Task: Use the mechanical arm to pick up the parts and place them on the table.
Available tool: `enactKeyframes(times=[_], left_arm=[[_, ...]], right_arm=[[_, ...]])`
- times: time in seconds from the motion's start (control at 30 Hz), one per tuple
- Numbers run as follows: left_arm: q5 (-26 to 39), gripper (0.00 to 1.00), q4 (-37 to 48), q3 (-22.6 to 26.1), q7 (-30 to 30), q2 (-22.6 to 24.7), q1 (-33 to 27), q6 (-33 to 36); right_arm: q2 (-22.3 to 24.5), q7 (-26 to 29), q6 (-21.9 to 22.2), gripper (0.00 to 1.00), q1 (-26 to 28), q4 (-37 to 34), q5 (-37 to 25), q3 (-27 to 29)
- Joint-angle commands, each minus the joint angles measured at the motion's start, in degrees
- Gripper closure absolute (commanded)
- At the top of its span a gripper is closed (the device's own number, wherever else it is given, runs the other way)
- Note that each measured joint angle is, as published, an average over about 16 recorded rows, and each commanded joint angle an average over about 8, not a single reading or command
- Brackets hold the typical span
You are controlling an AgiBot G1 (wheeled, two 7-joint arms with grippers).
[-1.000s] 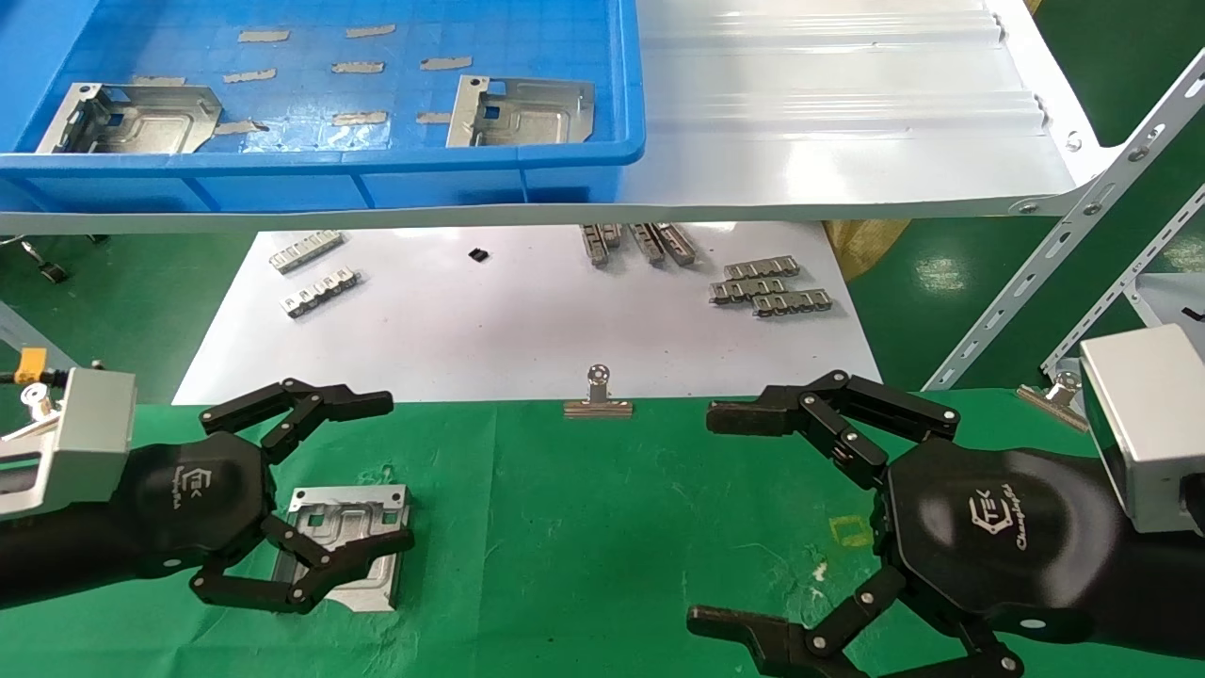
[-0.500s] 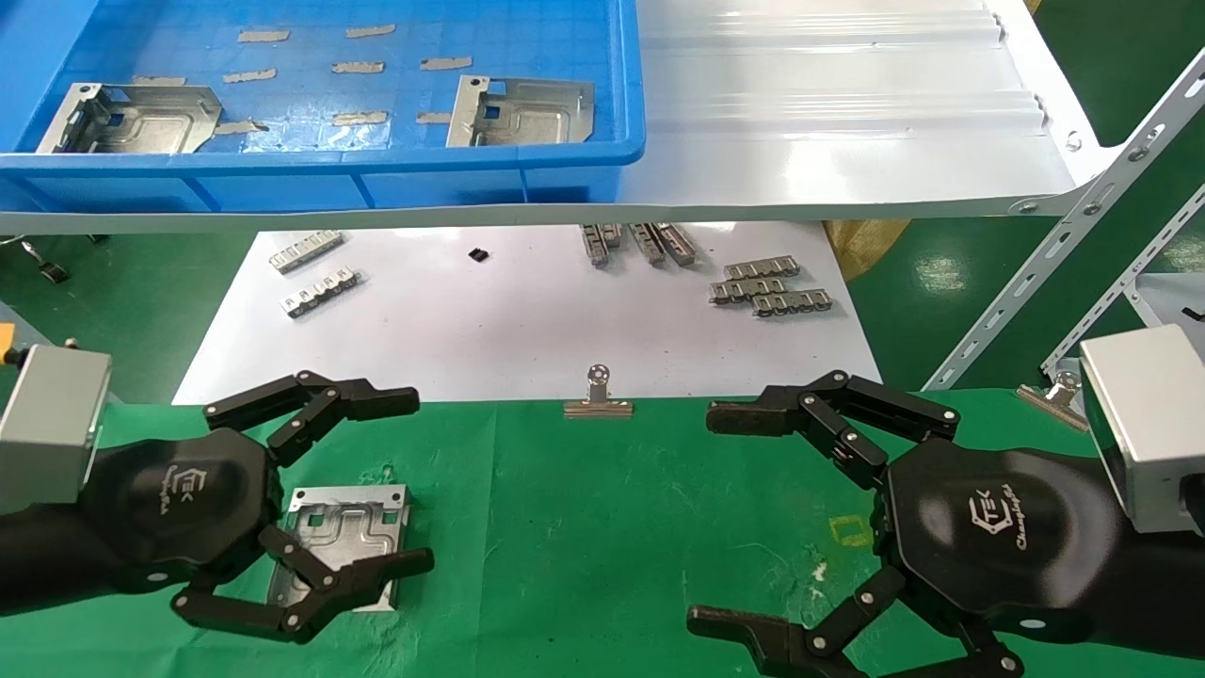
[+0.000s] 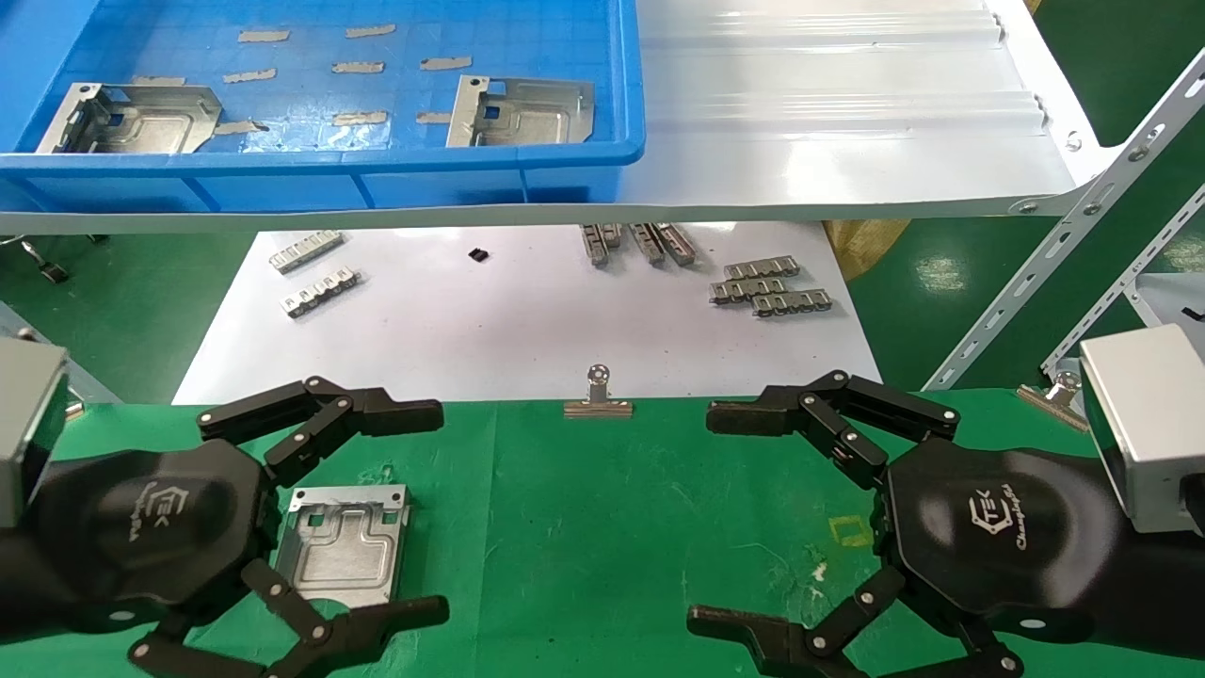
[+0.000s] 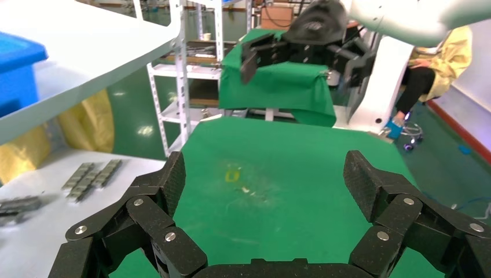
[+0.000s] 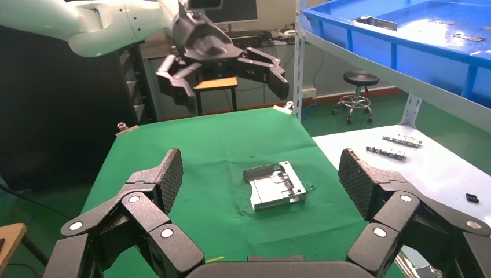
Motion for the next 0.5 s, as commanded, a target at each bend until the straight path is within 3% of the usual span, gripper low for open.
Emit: enactKeyframes(times=[0.03,0.5], left_arm=[[0.09,0.0,-1.44,-0.93,-1.5,-0.09,0.39,-0.01],[0.22,0.0,-3.39,-2.19,-2.99,-0.22,1.0,0.03]], right_arm=[[0.0,0.0,0.0,0.0,0.0,0.0,0.0,0.0],[0.01,-0.01,0.02,0.0,-0.01,-0.01,0.02,-0.01]])
